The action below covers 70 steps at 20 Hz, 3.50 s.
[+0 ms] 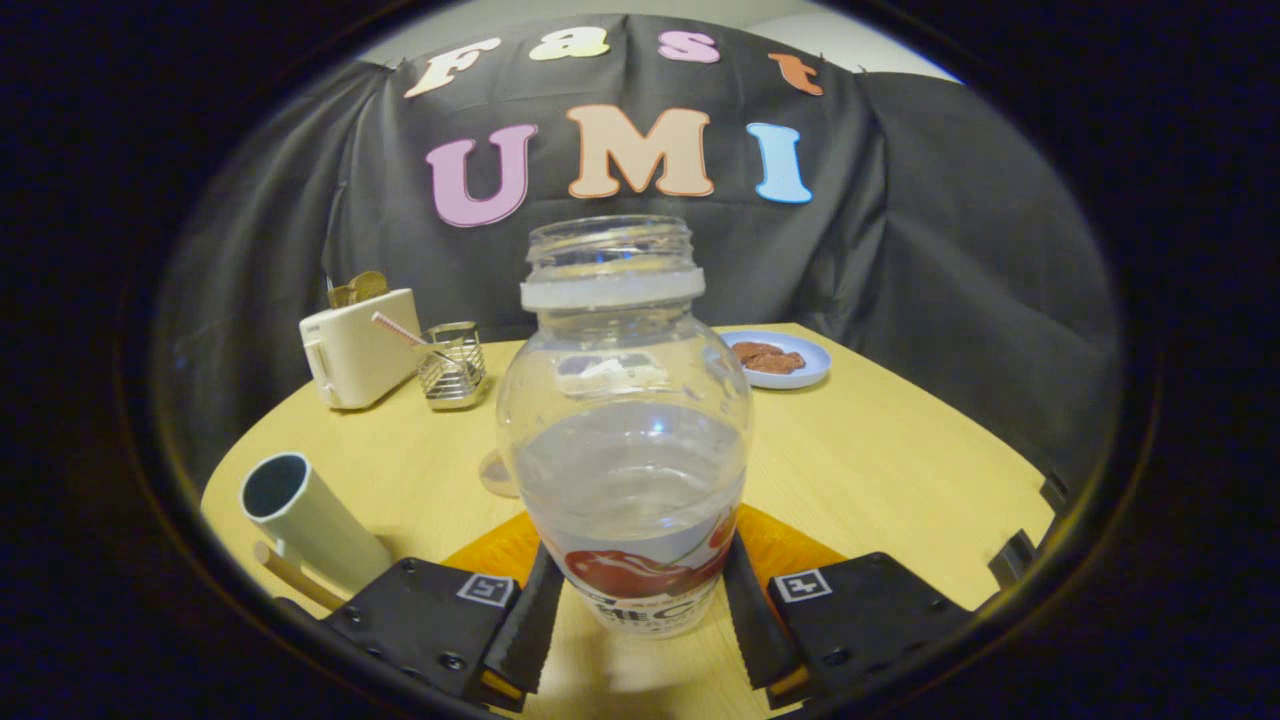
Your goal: Take the bottle from table, then pour the juice into the cup, finally place the bottle on the coaster
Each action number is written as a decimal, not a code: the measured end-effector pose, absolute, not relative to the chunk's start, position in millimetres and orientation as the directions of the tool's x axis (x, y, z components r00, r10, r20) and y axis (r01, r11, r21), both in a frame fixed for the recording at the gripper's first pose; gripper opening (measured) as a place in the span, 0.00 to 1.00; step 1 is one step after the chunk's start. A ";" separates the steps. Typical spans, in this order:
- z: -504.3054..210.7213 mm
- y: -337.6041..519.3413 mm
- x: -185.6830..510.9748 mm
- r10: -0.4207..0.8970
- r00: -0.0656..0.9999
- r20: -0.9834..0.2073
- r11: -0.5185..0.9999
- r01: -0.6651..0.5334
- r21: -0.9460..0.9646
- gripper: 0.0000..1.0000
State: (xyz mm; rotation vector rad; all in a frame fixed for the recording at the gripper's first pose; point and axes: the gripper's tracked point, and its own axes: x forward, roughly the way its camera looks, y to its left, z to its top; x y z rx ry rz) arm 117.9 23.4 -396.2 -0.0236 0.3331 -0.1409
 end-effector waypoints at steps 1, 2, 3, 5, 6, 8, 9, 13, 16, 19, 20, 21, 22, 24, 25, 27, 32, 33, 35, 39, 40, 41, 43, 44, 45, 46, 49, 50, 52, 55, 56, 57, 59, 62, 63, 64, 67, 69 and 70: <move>-390.3 27.0 114.9 -0.135 0.934 -0.332 0.991 0.127 -0.044 0.78; -383.3 29.5 112.3 -0.135 0.933 -0.334 0.991 0.128 -0.042 0.78; -374.2 32.0 110.0 -0.134 0.934 -0.333 0.991 0.128 -0.039 0.78; -358.0 37.6 105.5 -0.138 0.929 -0.342 0.990 0.130 -0.047 0.78; -349.1 40.1 103.4 -0.141 0.927 -0.348 0.990 0.129 -0.059 0.78; -329.1 43.7 99.7 -0.151 0.923 -0.353 0.987 0.122 -0.101 0.78; -318.7 45.6 98.0 -0.153 0.924 -0.351 0.986 0.119 -0.115 0.78; -275.4 44.2 93.3 -0.192 0.930 -0.313 0.976 0.148 -0.159 0.78; -255.6 44.4 92.1 -0.219 0.930 -0.295 0.964 0.160 -0.211 0.78; -241.2 46.4 84.8 -0.224 0.935 -0.275 0.954 0.152 -0.259 0.78; -242.6 46.4 81.8 -0.227 0.935 -0.273 0.949 0.149 -0.279 0.78; -243.3 47.1 79.2 -0.237 0.933 -0.272 0.941 0.152 -0.302 0.78; -244.3 45.3 76.3 -0.253 0.929 -0.271 0.931 0.158 -0.328 0.78; -244.3 43.5 71.3 -0.280 0.923 -0.265 0.908 0.166 -0.384 0.78; -243.9 43.4 68.8 -0.290 0.922 -0.259 0.896 0.166 -0.413 0.78; -238.7 43.6 66.7 -0.311 0.924 -0.224 0.851 0.166 -0.498 0.78; -219.7 48.6 71.6 -0.317 0.940 -0.121 0.717 0.154 -0.679 0.78; -219.8 51.9 71.1 -0.312 0.943 -0.120 0.709 0.147 -0.690 0.78; -220.8 54.6 71.9 -0.309 0.943 -0.119 0.699 0.140 -0.701 0.78; -215.5 55.5 82.6 -0.326 0.944 -0.059 0.586 0.152 -0.796 0.78; -214.3 55.5 85.2 -0.322 0.946 -0.047 0.553 0.147 -0.820 0.78; -214.7 56.5 87.4 -0.315 0.948 -0.041 0.522 0.138 -0.842 0.78; -214.9 56.2 90.4 -0.301 0.953 -0.026 0.454 0.120 -0.883 0.78; -213.2 56.8 91.3 -0.292 0.956 -0.017 0.421 0.112 -0.900 0.78; -214.2 58.3 91.7 -0.281 0.960 -0.016 0.387 0.098 -0.917 0.78; -217.7 59.8 93.1 -0.271 0.962 -0.020 0.360 0.082 -0.929 0.78; -228.5 66.7 96.1 -0.250 0.968 -0.035 0.317 0.048 -0.947 0.78; -231.5 69.2 97.9 -0.244 0.969 -0.040 0.304 0.037 -0.952 0.78; -237.8 75.1 101.7 -0.234 0.971 -0.041 0.273 0.025 -0.962 0.78; -242.0 79.6 108.8 -0.211 0.977 -0.030 0.201 0.013 -0.979 0.78; -243.9 81.4 110.9 -0.201 0.979 -0.031 0.174 0.004 -0.985 0.78; -246.0 83.0 111.9 -0.189 0.981 -0.033 0.148 -0.005 -0.989 0.78; -250.0 84.9 115.0 -0.167 0.985 -0.037 0.096 -0.021 -0.995 0.78; -251.4 88.5 117.4 -0.140 0.989 -0.040 0.047 -0.034 -0.998 0.78; -251.9 90.8 117.5 -0.133 0.990 -0.041 0.031 -0.037 -0.999 0.78; -251.5 93.3 118.1 -0.125 0.991 -0.041 0.014 -0.039 -0.999 0.78; -253.0 99.6 119.7 -0.108 0.993 -0.044 -0.042 -0.049 -0.998 0.78; -255.1 104.9 118.8 -0.098 0.994 -0.053 -0.068 -0.059 -0.996 0.78; -256.5 108.2 118.7 -0.092 0.994 -0.057 -0.080 -0.064 -0.995 0.78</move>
